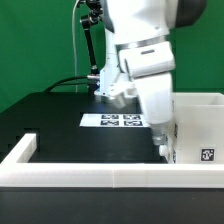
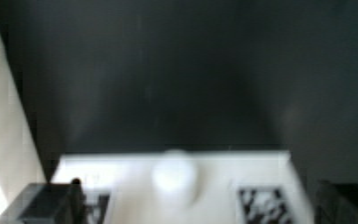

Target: Assemble drawer

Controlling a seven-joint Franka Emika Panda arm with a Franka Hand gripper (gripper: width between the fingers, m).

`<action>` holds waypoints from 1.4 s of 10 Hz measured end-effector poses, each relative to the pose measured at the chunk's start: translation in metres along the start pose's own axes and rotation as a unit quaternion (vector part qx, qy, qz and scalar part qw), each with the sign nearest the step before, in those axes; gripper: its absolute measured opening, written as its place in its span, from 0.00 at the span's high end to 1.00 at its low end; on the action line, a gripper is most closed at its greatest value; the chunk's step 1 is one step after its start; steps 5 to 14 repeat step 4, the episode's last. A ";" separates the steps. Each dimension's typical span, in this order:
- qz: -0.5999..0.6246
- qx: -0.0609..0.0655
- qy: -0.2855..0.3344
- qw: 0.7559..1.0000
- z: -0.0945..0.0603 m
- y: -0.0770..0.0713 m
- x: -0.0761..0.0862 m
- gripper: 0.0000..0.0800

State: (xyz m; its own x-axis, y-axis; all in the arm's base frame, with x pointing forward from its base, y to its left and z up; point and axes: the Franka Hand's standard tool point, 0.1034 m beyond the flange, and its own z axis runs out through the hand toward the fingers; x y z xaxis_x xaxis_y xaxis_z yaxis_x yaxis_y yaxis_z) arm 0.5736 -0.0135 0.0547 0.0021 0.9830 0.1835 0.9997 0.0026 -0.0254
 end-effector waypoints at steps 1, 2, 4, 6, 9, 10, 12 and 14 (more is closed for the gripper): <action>0.012 0.000 -0.003 1.000 -0.005 -0.001 -0.017 0.19; 0.027 -0.005 -0.007 1.000 -0.009 -0.003 -0.025 0.19; 0.024 -0.003 -0.005 1.000 -0.006 -0.003 -0.021 0.19; 0.024 -0.003 -0.005 1.000 -0.006 -0.003 -0.021 0.19; 0.024 -0.003 -0.005 1.000 -0.006 -0.003 -0.021 0.19; 0.024 -0.003 -0.005 1.000 -0.006 -0.003 -0.021 0.19; 0.024 -0.003 -0.005 1.000 -0.006 -0.003 -0.021 0.19; 0.024 -0.003 -0.005 1.000 -0.006 -0.003 -0.021 0.19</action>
Offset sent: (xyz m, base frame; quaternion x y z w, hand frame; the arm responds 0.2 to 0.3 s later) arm 0.0000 0.0000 0.0000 0.0000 0.0000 0.0000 1.0000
